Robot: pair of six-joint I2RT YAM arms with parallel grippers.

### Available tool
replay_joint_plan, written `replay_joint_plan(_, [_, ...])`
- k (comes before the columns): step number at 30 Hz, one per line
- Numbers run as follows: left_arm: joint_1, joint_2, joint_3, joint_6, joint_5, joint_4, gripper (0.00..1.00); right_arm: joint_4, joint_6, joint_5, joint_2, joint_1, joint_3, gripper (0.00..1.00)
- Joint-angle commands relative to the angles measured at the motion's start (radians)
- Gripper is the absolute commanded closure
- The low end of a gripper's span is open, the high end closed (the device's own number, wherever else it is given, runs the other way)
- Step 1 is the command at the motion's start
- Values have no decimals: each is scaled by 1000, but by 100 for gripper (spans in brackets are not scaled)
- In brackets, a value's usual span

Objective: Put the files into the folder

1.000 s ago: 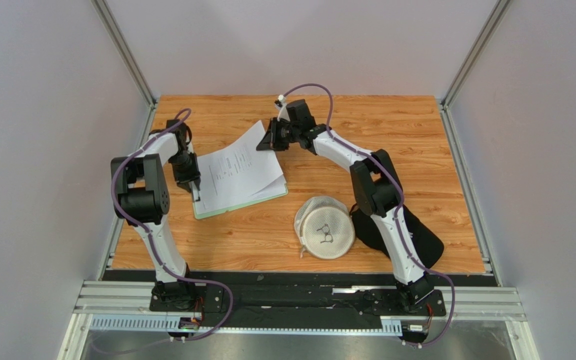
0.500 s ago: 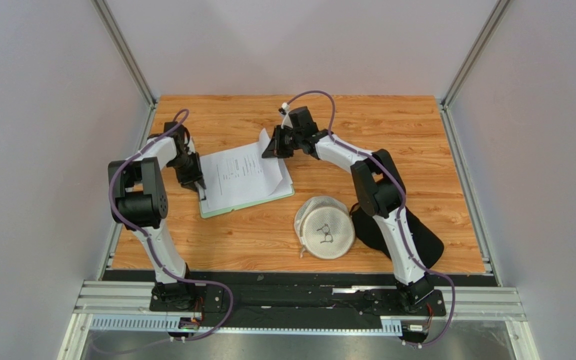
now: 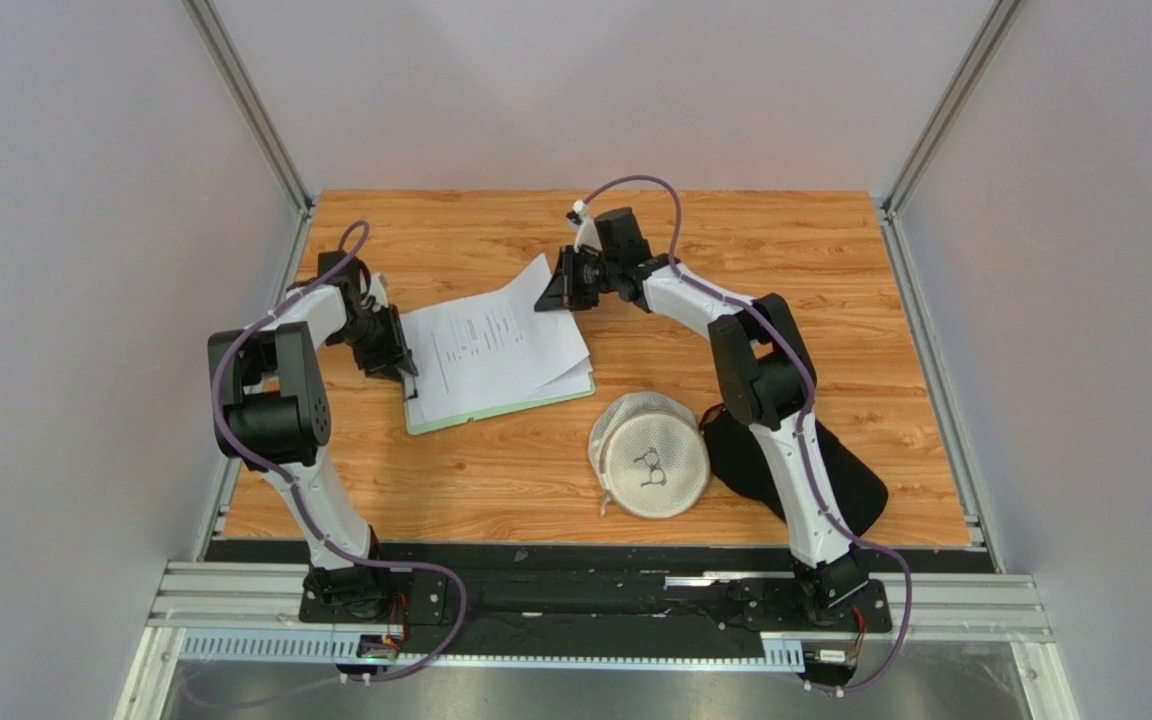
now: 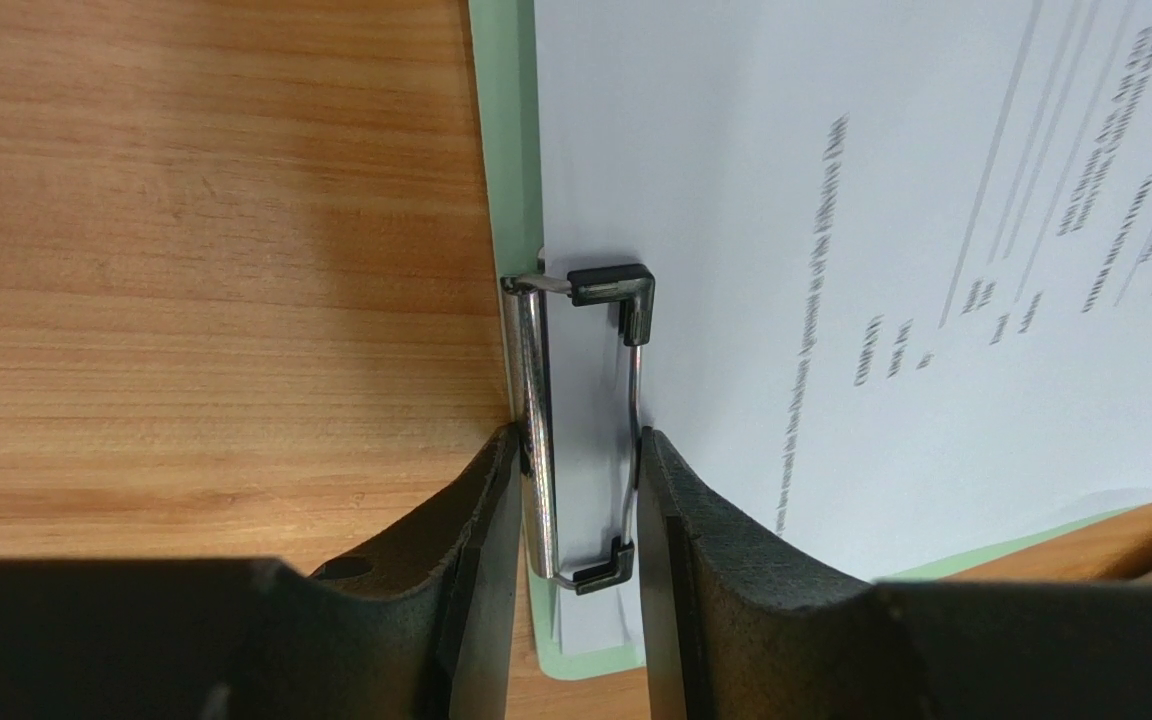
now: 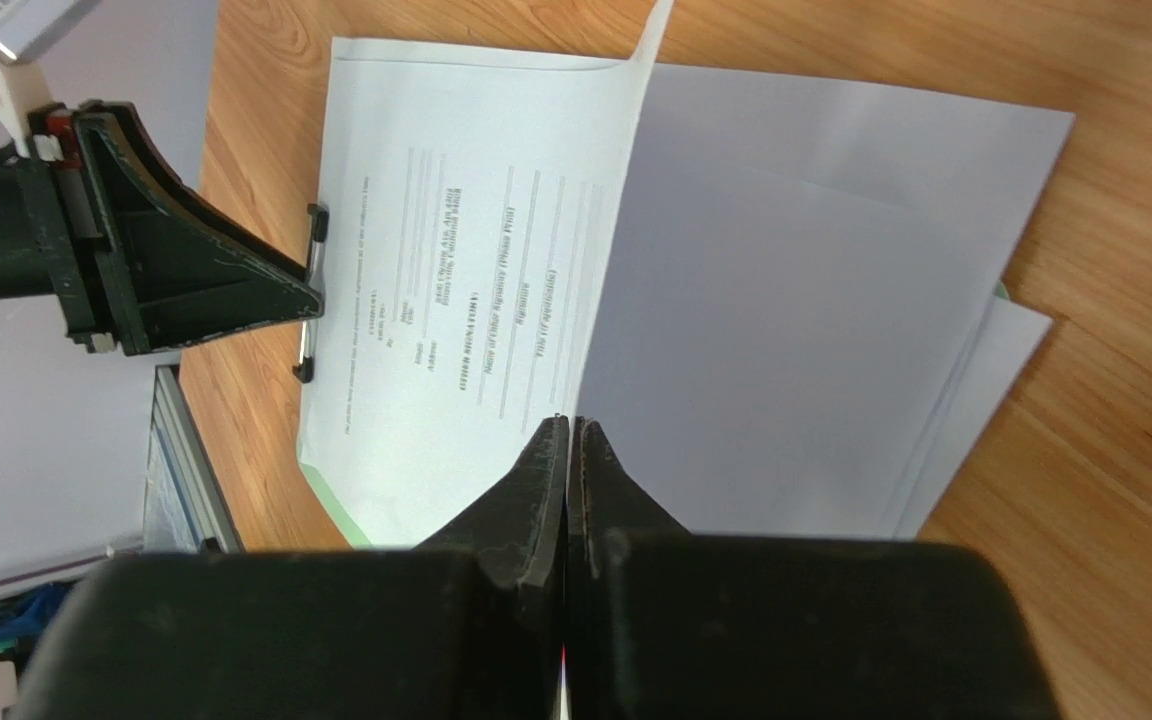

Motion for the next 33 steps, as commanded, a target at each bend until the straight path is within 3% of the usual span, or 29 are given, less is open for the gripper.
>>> replay_joint_plan(1, [2,-68,-38,21,67,72,100,33,-59,-52,37,10,40,100])
replay_joint_plan(8, [5,-80,-49,-4,60,75,100,55,-11,22,19,17,14,100])
replay_joint_plan(13, [3,-80,-37,-76,35,62,100,110,166,111,-26,27,-80,100])
replay_joint_plan(30, [-17,-45,18,-99,-68,-9,100,138,186,133,-81,47,-149,100])
replay_joint_plan(33, [-17,-17,52,-72,-74,-56,100,97,149,124,-60,45,-114,87])
